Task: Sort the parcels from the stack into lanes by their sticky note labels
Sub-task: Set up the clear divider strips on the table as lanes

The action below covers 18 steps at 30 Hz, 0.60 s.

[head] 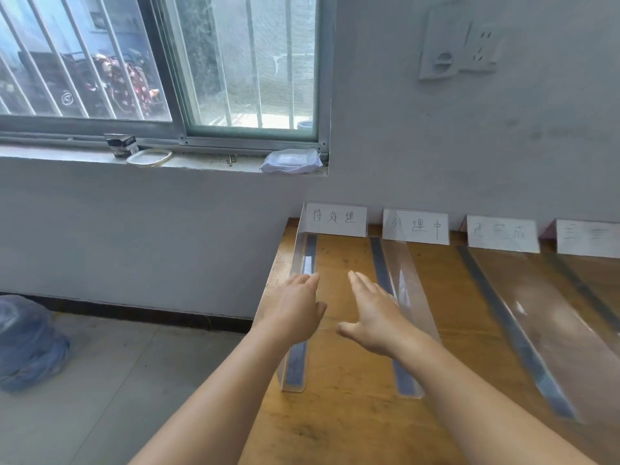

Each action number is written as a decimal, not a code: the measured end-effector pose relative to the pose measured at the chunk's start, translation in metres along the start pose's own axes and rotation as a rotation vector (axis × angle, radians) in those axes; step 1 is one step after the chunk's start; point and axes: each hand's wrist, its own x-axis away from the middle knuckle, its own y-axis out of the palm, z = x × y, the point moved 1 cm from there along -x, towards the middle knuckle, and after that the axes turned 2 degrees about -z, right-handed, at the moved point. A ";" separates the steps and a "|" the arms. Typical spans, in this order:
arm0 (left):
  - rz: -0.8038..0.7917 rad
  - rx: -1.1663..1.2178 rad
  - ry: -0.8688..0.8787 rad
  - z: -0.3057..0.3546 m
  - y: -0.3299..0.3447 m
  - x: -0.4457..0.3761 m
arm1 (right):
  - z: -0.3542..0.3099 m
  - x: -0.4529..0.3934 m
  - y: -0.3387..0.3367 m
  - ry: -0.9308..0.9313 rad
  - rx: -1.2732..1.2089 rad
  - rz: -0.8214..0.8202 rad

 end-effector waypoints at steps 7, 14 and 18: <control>-0.048 -0.045 0.147 0.059 0.008 -0.004 | 0.043 0.029 -0.030 0.078 0.111 0.109; -0.080 -0.040 0.287 0.137 0.026 -0.007 | 0.103 0.075 -0.059 0.189 0.136 0.168; -0.115 -0.058 0.339 0.192 0.037 -0.001 | 0.148 0.111 -0.076 0.247 0.140 0.190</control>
